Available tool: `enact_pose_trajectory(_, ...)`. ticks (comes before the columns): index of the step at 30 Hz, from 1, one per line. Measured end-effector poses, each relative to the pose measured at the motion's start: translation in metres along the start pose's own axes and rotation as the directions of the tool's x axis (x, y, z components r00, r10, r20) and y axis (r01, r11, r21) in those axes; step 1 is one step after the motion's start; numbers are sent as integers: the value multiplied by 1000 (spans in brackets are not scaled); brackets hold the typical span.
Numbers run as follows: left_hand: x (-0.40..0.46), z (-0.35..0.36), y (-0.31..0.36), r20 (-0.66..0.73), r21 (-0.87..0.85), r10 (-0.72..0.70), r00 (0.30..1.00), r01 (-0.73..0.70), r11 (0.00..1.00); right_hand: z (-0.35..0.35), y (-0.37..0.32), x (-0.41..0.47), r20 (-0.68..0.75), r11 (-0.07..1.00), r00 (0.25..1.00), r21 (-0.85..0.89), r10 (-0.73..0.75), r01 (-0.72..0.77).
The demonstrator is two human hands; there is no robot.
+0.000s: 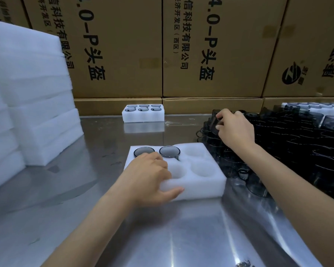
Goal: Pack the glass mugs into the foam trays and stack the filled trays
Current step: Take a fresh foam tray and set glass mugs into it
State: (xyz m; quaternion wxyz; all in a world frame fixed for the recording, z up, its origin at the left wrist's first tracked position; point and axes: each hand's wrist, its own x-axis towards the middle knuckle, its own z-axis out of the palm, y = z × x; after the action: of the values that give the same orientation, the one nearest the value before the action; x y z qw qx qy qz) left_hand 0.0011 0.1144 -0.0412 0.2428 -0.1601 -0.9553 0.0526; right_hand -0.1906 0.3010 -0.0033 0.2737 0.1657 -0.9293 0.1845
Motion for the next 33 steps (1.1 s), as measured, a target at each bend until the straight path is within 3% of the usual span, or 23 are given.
enact_pose_trajectory(3, -5, -1, -6, 50, 31, -61, 997, 60, 998, -16, -12, -19, -77, 988, 997, 151, -29, 40)
enact_pose_trajectory(8, -11, -2, -12, 47, 9, -105, 993, 104, 995, -28, -35, -50, -84, 901, 989, 407, -124, 147)
enact_pose_trajectory(12, -11, 2, -10, 45, 18, -109, 993, 108, 994, -20, -51, -55, 82, 684, 996, 729, -36, -35)
enact_pose_trajectory(14, -11, 4, -9, 57, 38, -110, 992, 108, 993, -16, -53, -54, 145, 615, 989, 778, 21, -127)
enact_pose_trajectory(20, -9, 10, -6, 36, 68, -129, 991, 127, 990, -7, -62, -40, 260, 752, 965, 630, 30, -193)
enact_pose_trajectory(25, -8, 13, -7, 42, 98, -137, 990, 132, 986, -3, -74, -33, 338, 918, 938, 391, -72, -70)
enact_pose_trajectory(30, -7, 13, -6, 41, 89, -145, 989, 141, 986, 3, -85, -35, 284, 978, 953, 201, -105, 48)
enact_pose_trajectory(33, -6, 12, -6, 46, 83, -158, 986, 154, 985, 5, -87, -36, 270, 991, 960, 127, -67, 33)
